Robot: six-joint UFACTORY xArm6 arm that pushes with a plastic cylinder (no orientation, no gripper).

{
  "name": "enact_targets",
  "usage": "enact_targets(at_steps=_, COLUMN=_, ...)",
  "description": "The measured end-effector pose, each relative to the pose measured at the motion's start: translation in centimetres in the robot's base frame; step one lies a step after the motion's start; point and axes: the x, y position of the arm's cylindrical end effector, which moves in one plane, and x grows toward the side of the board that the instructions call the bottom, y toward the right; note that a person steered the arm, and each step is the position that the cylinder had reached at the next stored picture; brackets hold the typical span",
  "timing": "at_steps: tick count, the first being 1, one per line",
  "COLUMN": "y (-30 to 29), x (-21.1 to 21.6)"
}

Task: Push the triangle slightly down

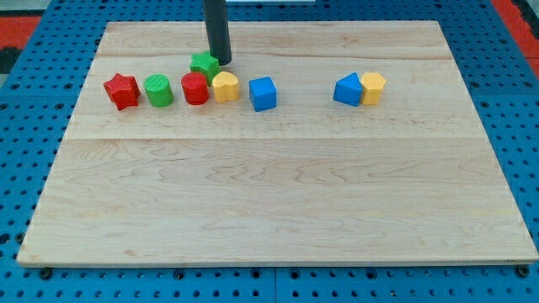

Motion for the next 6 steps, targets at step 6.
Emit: enact_targets(at_steps=6, y=9.2, x=8.9)
